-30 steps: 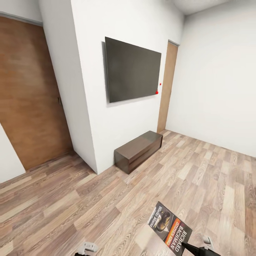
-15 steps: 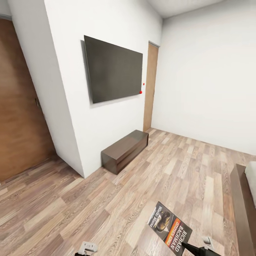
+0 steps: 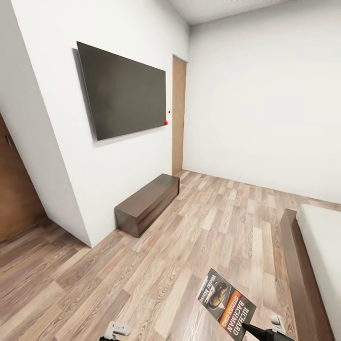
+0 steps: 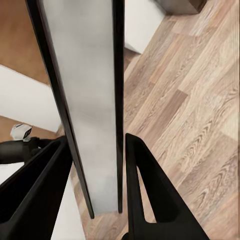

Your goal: In the bedroom, move the book from the bed onto either nightstand, and place the two sandals side by side next to the bed.

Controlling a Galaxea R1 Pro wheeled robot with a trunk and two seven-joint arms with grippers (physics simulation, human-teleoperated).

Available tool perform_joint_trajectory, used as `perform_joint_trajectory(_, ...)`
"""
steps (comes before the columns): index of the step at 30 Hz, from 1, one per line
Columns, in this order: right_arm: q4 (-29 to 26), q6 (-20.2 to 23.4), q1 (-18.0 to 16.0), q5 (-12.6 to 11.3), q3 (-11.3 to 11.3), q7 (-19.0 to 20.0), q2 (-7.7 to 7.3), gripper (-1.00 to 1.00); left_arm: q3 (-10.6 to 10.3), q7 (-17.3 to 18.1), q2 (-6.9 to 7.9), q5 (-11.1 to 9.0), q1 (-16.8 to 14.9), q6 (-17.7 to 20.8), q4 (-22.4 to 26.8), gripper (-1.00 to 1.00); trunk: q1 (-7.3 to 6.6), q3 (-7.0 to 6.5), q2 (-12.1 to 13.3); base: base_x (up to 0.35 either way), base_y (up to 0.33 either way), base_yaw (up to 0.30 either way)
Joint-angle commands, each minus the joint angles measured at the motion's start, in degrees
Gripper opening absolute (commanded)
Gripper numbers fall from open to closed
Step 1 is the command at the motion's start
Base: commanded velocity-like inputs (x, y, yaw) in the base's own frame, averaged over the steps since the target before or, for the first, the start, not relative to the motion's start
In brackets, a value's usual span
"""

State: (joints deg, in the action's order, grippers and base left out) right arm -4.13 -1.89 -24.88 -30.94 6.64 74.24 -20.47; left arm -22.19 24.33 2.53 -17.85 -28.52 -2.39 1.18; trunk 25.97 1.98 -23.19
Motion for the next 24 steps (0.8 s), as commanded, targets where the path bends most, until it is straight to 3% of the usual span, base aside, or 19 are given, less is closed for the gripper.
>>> perform_joint_trajectory(1, 0.05, -0.22, -0.08, -0.44, 0.22, 0.11, -0.01, -1.00, -0.49, 0.18, 0.02, -0.43, -0.04, -0.24, -0.04, 1.00, 0.04, 0.13, -0.13, 0.010, 0.000, -0.284)
perform_joint_trajectory(24, 0.01, -0.23, -0.08, -0.44, 0.22, 0.12, -0.01, -1.00, -0.49, 0.16, 0.02, -0.43, -0.04, -0.25, -0.04, 1.00, 0.04, 0.13, -0.13, 0.001, 0.000, -0.284)
